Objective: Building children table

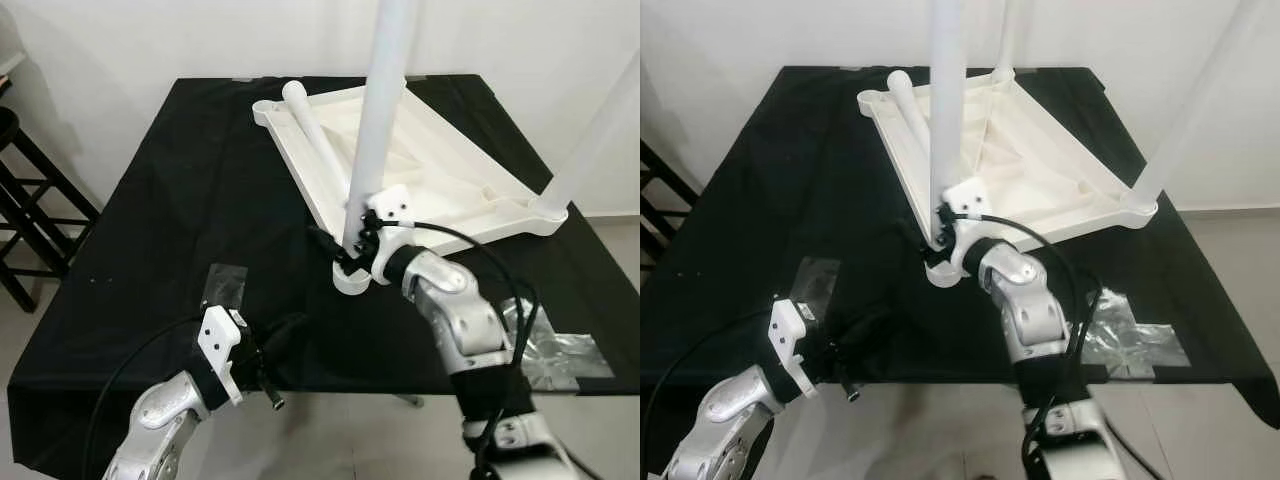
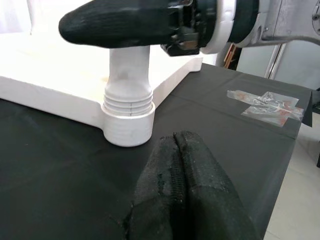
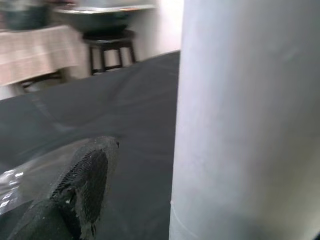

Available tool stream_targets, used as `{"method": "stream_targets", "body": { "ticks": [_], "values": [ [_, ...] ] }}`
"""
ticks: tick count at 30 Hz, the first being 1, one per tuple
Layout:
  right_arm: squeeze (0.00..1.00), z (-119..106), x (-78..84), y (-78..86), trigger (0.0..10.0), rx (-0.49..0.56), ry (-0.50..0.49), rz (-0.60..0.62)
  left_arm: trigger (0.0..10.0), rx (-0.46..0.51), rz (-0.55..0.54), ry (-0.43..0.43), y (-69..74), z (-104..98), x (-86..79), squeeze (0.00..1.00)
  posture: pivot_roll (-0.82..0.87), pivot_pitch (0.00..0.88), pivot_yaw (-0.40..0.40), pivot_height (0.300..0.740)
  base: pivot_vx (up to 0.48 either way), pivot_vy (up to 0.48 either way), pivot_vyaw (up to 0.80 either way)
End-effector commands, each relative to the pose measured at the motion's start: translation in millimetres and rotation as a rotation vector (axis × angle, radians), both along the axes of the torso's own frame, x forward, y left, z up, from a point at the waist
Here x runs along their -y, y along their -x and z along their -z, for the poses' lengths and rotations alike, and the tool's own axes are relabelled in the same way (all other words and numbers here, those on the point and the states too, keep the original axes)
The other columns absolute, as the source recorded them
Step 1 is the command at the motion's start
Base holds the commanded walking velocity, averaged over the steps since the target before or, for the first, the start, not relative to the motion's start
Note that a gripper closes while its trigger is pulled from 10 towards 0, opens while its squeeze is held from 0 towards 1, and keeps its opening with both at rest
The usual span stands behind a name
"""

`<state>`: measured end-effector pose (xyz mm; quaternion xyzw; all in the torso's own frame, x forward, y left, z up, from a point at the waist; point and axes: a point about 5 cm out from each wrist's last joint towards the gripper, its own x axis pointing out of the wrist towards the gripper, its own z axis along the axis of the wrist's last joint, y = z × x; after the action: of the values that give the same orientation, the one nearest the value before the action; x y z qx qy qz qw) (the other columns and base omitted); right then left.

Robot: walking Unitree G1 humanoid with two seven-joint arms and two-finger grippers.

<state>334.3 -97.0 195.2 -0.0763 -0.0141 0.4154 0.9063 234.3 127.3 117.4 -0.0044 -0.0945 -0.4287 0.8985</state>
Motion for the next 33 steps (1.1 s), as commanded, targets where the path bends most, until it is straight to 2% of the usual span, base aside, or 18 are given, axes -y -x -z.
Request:
{"method": "stream_targets", "body": {
  "ticks": [1,2,7,9,18,23,25,30,31,33],
  "values": [
    [0.00,-2,-9.1,2.6,10.0,0.009,0.015,-0.144,10.0,-0.008,-0.004,-0.006,-0.1,4,1.6,0.00,0.03,0.113,-0.009,0.740,0.000,0.000,0.00],
    [0.00,-4,-4.4,0.2,10.0,0.013,0.030,-0.203,10.0,-0.008,-0.005,-0.005,-0.3,4,1.7,0.00,0.03,0.113,-0.009,0.740,0.000,0.000,0.00],
    [0.00,-7,6.8,-8.1,10.0,-0.008,0.045,-0.261,10.0,-0.008,-0.004,-0.006,-0.5,4,1.8,0.00,0.03,0.109,-0.007,0.740,0.000,0.000,0.00],
    [0.00,-9,15.5,-14.6,0.0,-0.040,0.035,-0.296,10.0,-0.009,-0.002,-0.006,-0.5,4,1.7,0.00,0.03,0.109,-0.004,0.740,0.000,0.000,0.00],
    [0.00,-8,28.7,-20.8,0.0,-0.067,0.036,-0.296,10.0,-0.011,0.000,-0.007,0.3,4,1.3,0.00,0.03,0.113,-0.001,0.740,0.000,0.000,0.00],
    [0.00,-2,38.3,-20.3,0.0,-0.069,0.030,-0.246,10.0,-0.012,0.001,-0.007,0.6,4,0.9,0.00,0.03,0.117,0.003,0.740,0.000,0.000,0.00],
    [0.00,12,41.2,-15.6,0.0,-0.074,0.030,-0.115,10.0,-0.012,0.002,-0.007,1.1,4,0.3,0.00,0.03,0.124,0.001,0.740,0.000,0.000,0.00],
    [0.00,18,41.5,-13.8,0.0,-0.079,0.033,-0.057,10.0,-0.012,0.003,-0.007,1.3,4,0.0,0.00,0.03,0.124,0.001,0.740,0.000,0.000,0.00],
    [0.00,36,37.9,-11.6,0.0,-0.111,-0.010,0.290,10.0,-0.013,0.003,-0.007,1.7,3,-1.2,0.00,0.02,0.136,0.006,0.740,0.000,0.000,0.00],
    [0.00,36,37.9,-11.6,0.0,-0.111,-0.010,0.290,10.0,-0.013,0.003,-0.007,1.7,3,-1.2,0.00,0.02,0.136,0.006,0.740,0.000,0.000,0.00]
  ]
}}
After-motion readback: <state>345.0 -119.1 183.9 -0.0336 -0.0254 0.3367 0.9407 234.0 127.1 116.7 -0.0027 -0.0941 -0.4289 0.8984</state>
